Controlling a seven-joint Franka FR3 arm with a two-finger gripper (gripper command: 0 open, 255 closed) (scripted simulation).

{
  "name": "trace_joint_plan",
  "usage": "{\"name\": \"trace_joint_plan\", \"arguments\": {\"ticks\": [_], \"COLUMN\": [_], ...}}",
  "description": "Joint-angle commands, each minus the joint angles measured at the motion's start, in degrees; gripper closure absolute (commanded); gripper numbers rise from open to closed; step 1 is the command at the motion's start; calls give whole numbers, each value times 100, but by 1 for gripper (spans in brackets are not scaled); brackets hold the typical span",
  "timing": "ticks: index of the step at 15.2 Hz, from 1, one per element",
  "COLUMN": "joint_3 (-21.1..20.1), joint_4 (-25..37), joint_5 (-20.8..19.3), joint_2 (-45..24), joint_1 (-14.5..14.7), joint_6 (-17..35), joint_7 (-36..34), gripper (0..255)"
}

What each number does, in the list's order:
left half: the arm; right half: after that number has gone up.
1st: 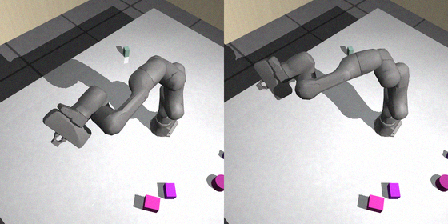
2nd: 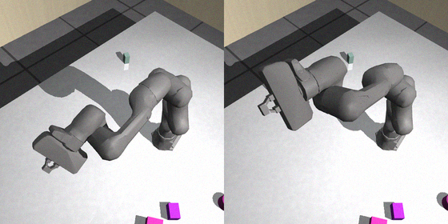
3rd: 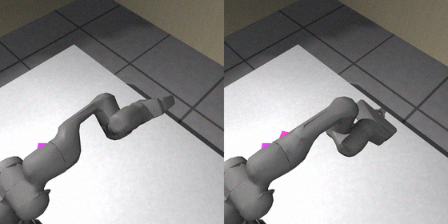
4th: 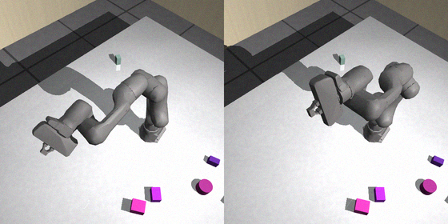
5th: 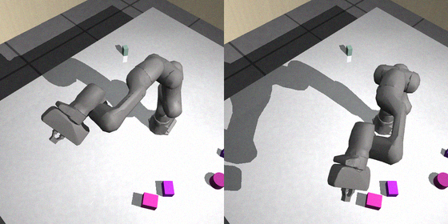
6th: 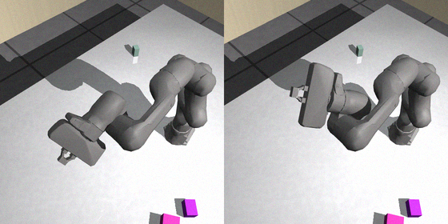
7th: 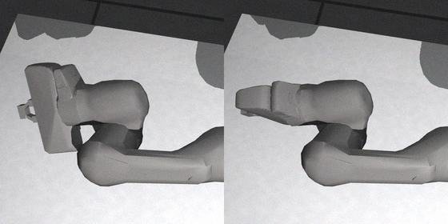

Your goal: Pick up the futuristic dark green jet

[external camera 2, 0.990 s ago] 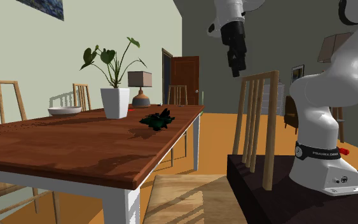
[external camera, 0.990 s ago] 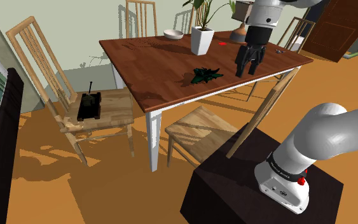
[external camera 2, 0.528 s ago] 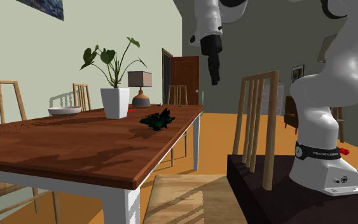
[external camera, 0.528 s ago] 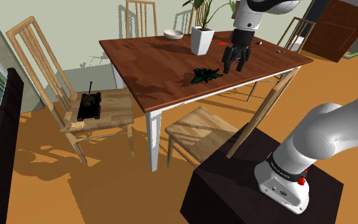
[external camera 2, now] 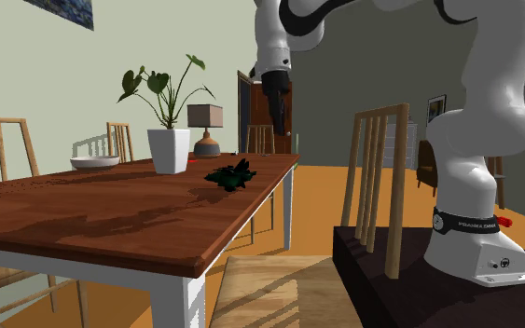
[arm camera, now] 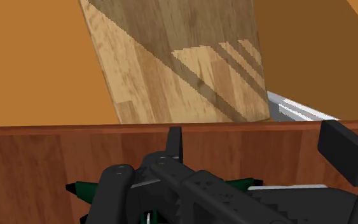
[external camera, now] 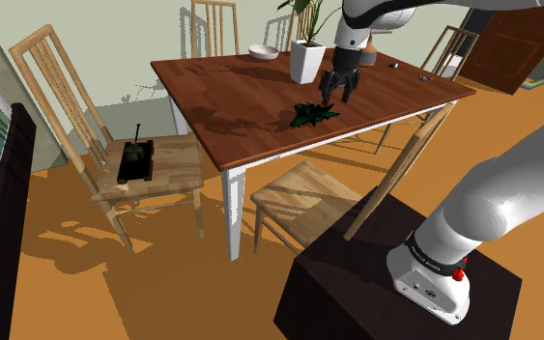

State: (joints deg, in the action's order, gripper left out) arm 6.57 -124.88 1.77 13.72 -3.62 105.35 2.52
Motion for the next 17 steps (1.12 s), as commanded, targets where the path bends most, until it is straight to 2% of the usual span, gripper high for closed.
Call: {"name": "trace_joint_plan", "arguments": {"ticks": [1,11,17], "joint_3": [54,282,284], "joint_4": [237,2071,1920], "joint_5": [-42,-77,-53], "joint_2": [-354,-2332,-2529], "joint_1": [-42,-267,-284], "joint_6": [173,584,942], "joint_7": [45,244,262], "gripper": [0,0,0]}}
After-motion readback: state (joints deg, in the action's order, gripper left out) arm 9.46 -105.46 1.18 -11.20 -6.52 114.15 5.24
